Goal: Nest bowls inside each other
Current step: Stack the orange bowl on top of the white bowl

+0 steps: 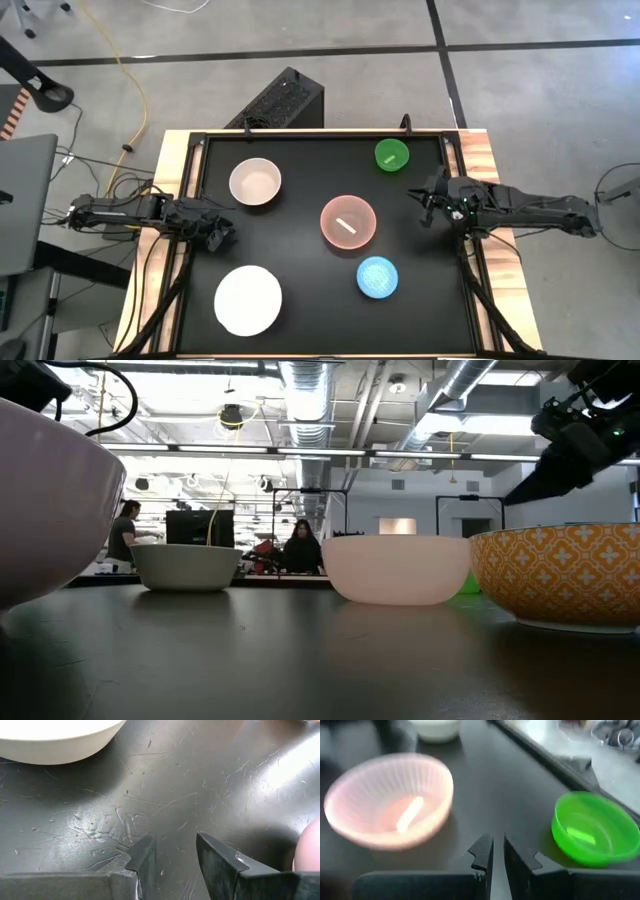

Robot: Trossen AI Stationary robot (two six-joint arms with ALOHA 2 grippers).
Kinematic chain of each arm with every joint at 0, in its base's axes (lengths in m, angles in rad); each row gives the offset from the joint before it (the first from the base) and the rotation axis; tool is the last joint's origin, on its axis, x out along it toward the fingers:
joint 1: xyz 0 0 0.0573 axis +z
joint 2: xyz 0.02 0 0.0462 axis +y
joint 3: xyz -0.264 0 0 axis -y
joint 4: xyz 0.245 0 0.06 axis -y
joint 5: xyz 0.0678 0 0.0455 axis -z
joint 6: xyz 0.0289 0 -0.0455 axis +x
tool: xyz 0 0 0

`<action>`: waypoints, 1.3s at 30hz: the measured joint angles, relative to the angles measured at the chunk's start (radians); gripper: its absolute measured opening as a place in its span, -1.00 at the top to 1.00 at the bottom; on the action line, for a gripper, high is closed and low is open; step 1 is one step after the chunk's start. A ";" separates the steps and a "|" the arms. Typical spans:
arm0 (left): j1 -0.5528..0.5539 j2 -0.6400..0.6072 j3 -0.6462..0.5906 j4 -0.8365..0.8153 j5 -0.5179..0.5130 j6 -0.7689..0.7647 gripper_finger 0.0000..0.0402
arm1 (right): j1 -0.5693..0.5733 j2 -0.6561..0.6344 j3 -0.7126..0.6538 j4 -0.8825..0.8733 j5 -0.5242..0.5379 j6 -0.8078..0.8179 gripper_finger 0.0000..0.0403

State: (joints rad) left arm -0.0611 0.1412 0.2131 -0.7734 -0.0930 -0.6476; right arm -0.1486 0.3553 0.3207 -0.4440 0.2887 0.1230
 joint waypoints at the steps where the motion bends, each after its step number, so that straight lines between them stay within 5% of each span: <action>1: 0.000 0.000 0.000 0.000 0.000 0.000 0.36 | 0.000 0.000 -0.005 0.055 0.000 0.001 0.67; 9: 0.000 0.000 0.000 0.000 0.000 0.000 0.36 | -0.019 0.050 -0.008 0.636 0.018 0.148 0.67; 14: 0.000 0.000 0.000 0.000 0.000 0.000 0.36 | -0.040 0.183 0.019 0.827 -0.146 0.202 0.67; 23: 0.000 0.000 0.000 0.000 0.000 0.000 0.36 | -0.024 0.573 0.256 0.496 -0.165 0.269 0.58; 32: 0.000 0.000 0.000 0.000 0.000 0.000 0.36 | -0.004 0.905 0.651 -0.070 -0.163 0.272 -0.02; 39: 0.000 0.000 0.000 0.000 0.000 0.000 0.36 | -0.004 1.109 0.790 -0.201 -0.160 0.264 -0.26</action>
State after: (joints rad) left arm -0.0608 0.1413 0.2133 -0.7738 -0.0933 -0.6476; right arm -0.1523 1.4644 1.1106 -0.6448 0.1286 0.3869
